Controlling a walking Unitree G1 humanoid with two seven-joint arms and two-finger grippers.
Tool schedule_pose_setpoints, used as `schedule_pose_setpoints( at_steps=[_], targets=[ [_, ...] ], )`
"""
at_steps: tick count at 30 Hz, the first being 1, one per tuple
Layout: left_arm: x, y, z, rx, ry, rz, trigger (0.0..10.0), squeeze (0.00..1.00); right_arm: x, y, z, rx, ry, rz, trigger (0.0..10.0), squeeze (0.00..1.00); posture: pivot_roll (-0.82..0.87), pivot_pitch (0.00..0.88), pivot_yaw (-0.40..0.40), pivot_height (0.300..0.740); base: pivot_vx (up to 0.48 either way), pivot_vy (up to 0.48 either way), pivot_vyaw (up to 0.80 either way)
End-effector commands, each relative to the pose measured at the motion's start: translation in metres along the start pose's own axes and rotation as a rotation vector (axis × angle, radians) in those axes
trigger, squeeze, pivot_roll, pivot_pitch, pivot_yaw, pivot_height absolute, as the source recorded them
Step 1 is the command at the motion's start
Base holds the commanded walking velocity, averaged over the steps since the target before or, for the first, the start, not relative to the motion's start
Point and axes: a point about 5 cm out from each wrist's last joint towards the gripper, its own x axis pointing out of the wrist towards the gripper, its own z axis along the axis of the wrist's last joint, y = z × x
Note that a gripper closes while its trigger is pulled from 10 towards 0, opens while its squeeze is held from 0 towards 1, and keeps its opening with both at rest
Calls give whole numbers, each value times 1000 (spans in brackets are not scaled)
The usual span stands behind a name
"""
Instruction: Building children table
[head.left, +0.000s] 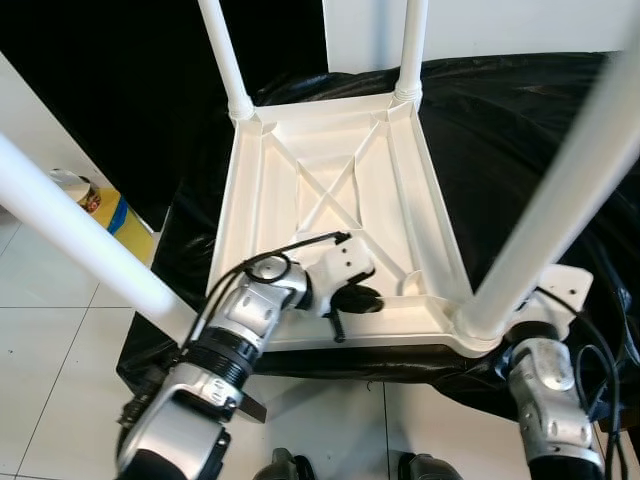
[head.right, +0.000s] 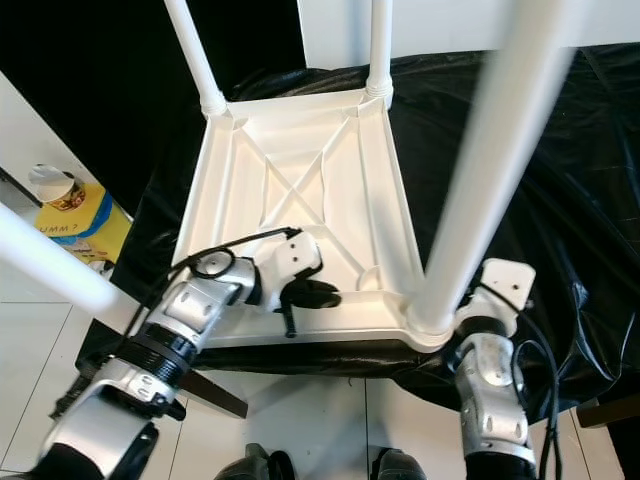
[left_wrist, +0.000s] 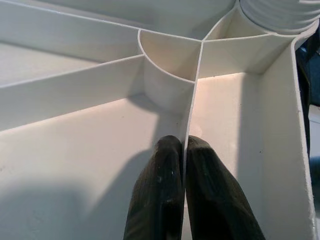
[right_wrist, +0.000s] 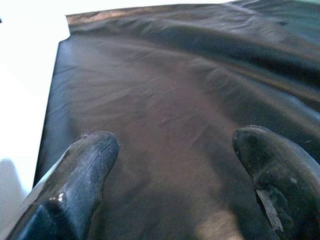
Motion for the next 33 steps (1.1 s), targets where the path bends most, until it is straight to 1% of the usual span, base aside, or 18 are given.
schedule_pose_setpoints(
  at_steps=[1,5,6,7,8,10,11,12,15,17,21,22,23,25,26,27,29,33],
  targets=[
    [6,11,10,-33,-84,406,10000,1000,-4,15,-9,18,34,31,10000,0,2,115,87,740,0,0,0],
    [6,9,13,-22,-123,415,10000,1000,-5,14,-8,14,23,15,10000,0,4,114,86,740,0,0,0],
    [2,9,19,46,-174,447,10000,1000,-6,14,-7,17,14,-1,10000,0,5,114,85,740,0,0,0],
    [2,9,19,46,-174,447,10000,1000,-6,14,-7,17,14,-1,10000,0,5,114,85,740,0,0,0],
    [-4,10,24,101,-218,495,10000,537,-7,13,-6,21,5,-15,10000,0,4,113,84,740,0,0,0],
    [-4,10,24,101,-218,495,10000,537,-7,13,-6,21,5,-15,10000,0,4,113,84,740,0,0,0],
    [-20,8,37,139,-383,540,10000,0,-12,12,-1,30,-28,-16,10000,0,6,112,81,740,0,0,0],
    [-20,8,37,139,-383,540,10000,0,-12,12,-1,30,-28,-16,10000,0,6,112,81,740,0,0,0],
    [-45,0,37,107,-502,589,10000,0,-26,11,3,23,-54,2,10000,0,5,116,74,740,0,0,0],
    [-45,0,37,107,-502,589,10000,0,-26,11,3,23,-54,2,10000,0,5,116,74,740,0,0,0],
    [-64,-14,31,35,-552,618,10000,0,-44,9,8,14,-64,47,10000,0,3,130,66,740,0,0,0],
    [-64,-14,31,35,-552,618,10000,0,-44,9,8,14,-64,47,10000,0,3,130,66,740,0,0,0],
    [-70,-20,29,9,-568,621,10000,0,-49,8,10,10,-68,57,10000,0,3,131,65,740,0,0,0],
    [-70,-20,29,9,-568,621,10000,0,-49,8,10,10,-68,57,10000,0,3,131,65,740,0,0,0],
    [-82,-40,24,-35,-596,585,10000,0,-60,3,15,-19,-74,85,10000,0,8,141,52,740,0,0,0],
    [-82,-40,24,-35,-596,585,10000,0,-60,3,15,-19,-74,85,10000,0,8,141,52,740,0,0,0],
    [-91,-54,19,-74,-599,544,10000,0,-65,-3,18,-31,-77,82,10000,0,8,144,49,740,0,0,0],
    [-102,-66,11,-75,-576,513,10000,0,-70,-9,24,-39,-87,74,10000,0,16,146,44,740,0,0,0]
  ],
)
